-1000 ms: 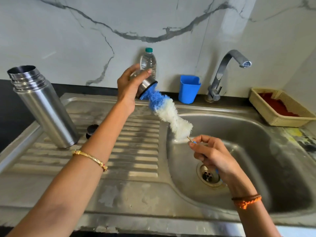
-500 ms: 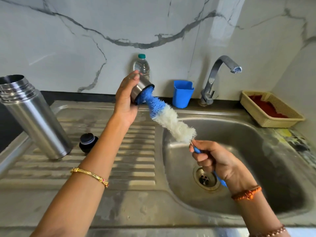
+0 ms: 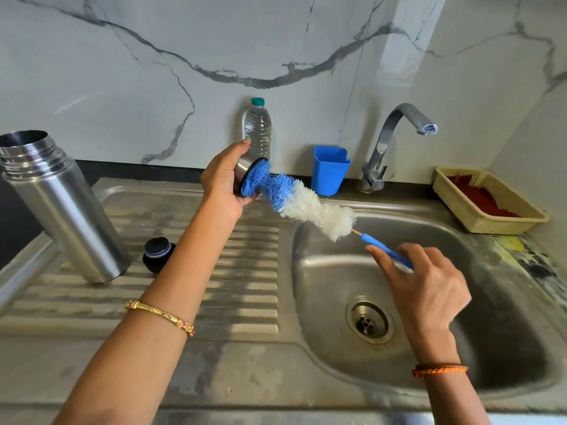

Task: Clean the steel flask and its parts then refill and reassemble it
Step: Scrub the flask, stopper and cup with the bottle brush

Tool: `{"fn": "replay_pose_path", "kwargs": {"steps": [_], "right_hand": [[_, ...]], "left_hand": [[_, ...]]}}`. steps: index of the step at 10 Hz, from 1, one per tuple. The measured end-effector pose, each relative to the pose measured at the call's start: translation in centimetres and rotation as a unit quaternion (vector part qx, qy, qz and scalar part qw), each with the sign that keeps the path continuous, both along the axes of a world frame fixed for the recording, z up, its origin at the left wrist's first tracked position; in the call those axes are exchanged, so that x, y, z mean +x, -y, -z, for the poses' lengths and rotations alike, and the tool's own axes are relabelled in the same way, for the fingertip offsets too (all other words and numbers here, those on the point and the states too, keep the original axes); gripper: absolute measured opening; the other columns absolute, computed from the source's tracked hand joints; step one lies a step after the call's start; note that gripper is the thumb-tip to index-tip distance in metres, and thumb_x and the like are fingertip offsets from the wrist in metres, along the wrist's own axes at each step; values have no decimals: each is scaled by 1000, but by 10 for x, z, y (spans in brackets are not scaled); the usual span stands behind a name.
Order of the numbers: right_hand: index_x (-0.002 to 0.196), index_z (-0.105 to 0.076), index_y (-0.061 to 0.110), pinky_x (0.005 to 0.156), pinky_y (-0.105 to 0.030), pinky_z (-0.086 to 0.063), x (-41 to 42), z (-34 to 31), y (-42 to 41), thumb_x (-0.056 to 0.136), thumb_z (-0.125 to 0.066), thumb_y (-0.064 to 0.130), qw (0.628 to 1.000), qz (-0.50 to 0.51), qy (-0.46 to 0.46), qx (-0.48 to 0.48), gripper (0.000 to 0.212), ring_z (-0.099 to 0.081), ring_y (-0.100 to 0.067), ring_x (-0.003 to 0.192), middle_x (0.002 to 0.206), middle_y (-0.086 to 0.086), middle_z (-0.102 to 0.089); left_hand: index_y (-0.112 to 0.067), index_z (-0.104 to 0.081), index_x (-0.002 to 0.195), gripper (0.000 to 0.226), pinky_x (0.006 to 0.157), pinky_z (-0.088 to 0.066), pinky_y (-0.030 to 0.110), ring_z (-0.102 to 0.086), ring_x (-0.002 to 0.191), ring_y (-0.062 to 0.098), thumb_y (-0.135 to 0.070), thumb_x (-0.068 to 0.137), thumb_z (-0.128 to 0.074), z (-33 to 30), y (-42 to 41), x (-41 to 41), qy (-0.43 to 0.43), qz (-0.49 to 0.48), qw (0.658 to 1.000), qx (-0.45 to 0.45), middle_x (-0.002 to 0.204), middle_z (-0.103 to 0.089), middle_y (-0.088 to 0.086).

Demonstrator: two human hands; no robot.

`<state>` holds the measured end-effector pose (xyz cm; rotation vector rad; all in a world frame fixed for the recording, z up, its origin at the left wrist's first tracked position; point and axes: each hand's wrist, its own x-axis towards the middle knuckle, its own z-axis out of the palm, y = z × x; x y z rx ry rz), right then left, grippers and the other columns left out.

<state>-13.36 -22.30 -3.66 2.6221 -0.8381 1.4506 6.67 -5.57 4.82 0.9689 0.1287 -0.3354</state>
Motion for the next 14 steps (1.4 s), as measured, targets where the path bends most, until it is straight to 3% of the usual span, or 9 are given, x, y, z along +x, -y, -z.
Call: {"fn": "replay_pose_path", "kwargs": {"steps": [3,4,5,7,9,10,12,13,14], "right_hand": [[45,-53,17,42,-16,-16,-11,0,-28,83,-55,53,972,-88,-38,215,53,-35,-14,33,38,6,-37],[40,-51,16,39,-15,-10,-5,-23,-29,81,-54,51,694,-213,-79,683,54,-20,-6,32,36,7,-30],[56,-59,14,36,-15,-10,-4,-28,-26,78,-57,48,649,-247,-93,714,41,-18,-4,34,45,4,-34],[74,-70,19,49,-24,-37,-7,-20,-32,79,-71,26,964,-123,-17,236,8,-50,-11,50,55,7,-58],[62,-55,15,31,-8,-9,-8,-21,-40,71,-55,32,417,-251,-80,870,19,-19,1,28,43,9,-30],[73,-57,14,34,-11,-12,-2,-16,-45,69,-60,36,520,-271,-51,809,22,-22,-1,33,45,6,-37],[71,-69,16,48,-27,-39,2,-16,-31,80,-66,28,985,-72,0,158,16,-55,-20,55,59,2,-60],[70,-70,12,41,-22,-35,1,-11,-35,84,-61,25,977,-106,-10,185,21,-52,-26,47,50,1,-56],[56,-58,14,31,-12,-17,0,-25,-35,81,-57,31,611,-232,-113,748,31,-28,-8,33,39,9,-31]], "left_hand": [[-21,-57,78,16,69,-56,36,-61,80,19,-21,76,-73,1,1,8,74,2,996,57,85,-62,2],[-19,-57,78,10,69,-55,32,-63,69,15,-19,80,-67,-10,-3,14,82,39,996,-7,67,-65,-2],[-17,-58,80,8,71,-56,30,-62,73,15,-15,81,-66,-15,-6,16,105,35,992,-57,74,-64,0],[-16,-55,82,15,75,-56,35,-61,77,18,-16,79,-69,-14,-6,16,95,-7,995,-21,81,-59,3],[-21,-58,77,14,60,-51,27,-59,70,13,-18,75,-72,-9,-6,11,128,2,989,-77,73,-59,-3],[-19,-58,73,14,58,-48,25,-55,60,10,-12,77,-69,-19,-7,14,142,-30,989,-30,61,-57,-6],[-19,-56,67,22,69,-48,30,-50,63,11,-9,72,-75,-9,-5,11,151,-96,981,77,62,-53,-5],[-20,-59,69,20,71,-47,31,-49,63,9,-8,72,-74,-7,-6,8,165,-101,978,73,64,-55,-7],[-21,-64,72,14,68,-48,29,-56,67,7,-11,70,-73,-12,-14,9,220,-52,973,50,73,-62,-5]]}}
